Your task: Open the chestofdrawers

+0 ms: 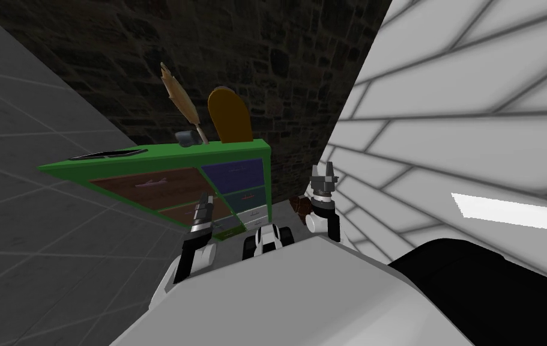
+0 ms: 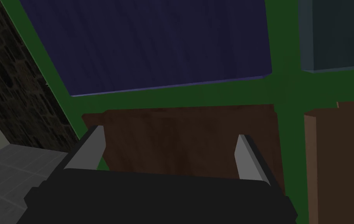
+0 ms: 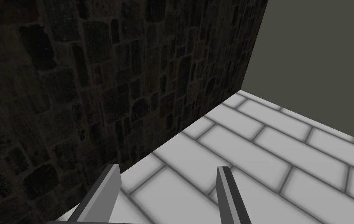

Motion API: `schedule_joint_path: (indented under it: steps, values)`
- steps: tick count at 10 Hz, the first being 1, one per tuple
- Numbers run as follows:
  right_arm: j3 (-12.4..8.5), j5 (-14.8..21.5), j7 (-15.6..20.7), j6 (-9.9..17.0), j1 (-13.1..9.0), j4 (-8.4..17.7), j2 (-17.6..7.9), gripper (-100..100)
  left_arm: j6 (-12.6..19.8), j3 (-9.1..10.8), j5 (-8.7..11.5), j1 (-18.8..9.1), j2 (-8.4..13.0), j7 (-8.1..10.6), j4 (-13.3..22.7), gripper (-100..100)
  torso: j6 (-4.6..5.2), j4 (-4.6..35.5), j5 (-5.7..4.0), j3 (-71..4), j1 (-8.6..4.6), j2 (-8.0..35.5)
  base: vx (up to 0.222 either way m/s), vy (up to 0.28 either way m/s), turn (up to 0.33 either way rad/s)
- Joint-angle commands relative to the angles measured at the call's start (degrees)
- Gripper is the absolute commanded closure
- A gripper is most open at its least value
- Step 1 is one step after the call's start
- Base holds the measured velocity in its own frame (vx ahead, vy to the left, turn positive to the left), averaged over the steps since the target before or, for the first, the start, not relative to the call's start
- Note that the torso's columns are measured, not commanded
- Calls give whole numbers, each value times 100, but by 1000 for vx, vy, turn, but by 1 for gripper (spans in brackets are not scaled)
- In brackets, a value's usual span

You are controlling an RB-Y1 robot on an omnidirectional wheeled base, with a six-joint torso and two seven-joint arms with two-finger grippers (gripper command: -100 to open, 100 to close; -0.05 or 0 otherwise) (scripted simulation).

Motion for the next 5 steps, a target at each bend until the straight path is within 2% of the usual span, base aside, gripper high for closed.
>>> schedule_joint_path:
  steps: [1,4,5]
  values:
    - [0,0,0,0,0,0,0,0,-87,-72,-46,-9,-33,-15,369,-100,-3,-2,1,-7,11,-10,-10,-70,-31]
    - [0,0,0,0,0,0,0,0,-209,-90,-104,-102,-77,-48,824,-100,-16,29,-21,2,-1,11,-6,-109,-7]
    - [0,0,0,0,1,0,0,0,-209,-90,-104,-102,-77,-48,831,-100,-26,34,-23,6,7,20,2,-71,-5]
